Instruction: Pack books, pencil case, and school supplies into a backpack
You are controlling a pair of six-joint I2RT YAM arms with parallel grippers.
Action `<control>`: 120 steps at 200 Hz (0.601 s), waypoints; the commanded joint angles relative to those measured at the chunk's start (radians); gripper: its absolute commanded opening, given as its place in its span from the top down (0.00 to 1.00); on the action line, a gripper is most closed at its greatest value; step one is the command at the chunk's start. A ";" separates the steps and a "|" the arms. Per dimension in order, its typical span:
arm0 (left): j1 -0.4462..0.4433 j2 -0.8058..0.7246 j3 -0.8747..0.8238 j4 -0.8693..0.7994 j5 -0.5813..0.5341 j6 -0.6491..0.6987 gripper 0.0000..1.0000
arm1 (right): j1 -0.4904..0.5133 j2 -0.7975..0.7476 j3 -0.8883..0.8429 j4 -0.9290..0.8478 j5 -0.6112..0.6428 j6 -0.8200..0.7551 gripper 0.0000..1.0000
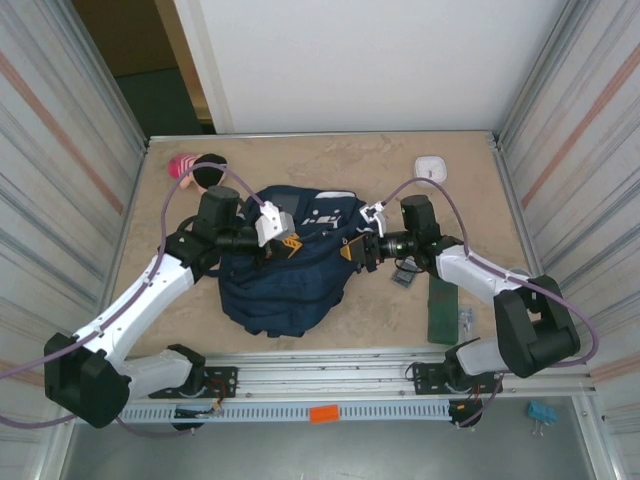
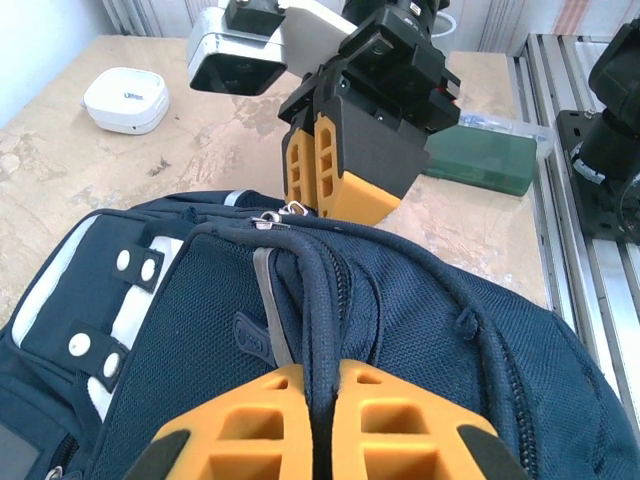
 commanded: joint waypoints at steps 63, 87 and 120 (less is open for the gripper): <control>-0.062 -0.001 0.017 0.126 -0.395 -0.157 1.00 | 0.088 -0.207 0.010 -0.140 0.137 0.006 1.00; -0.125 0.030 0.023 0.128 -0.546 -0.168 1.00 | 0.146 -0.216 0.045 -0.238 0.184 0.011 1.00; -0.175 0.056 0.040 0.145 -0.698 -0.269 1.00 | 0.241 -0.214 0.066 -0.266 0.228 0.029 1.00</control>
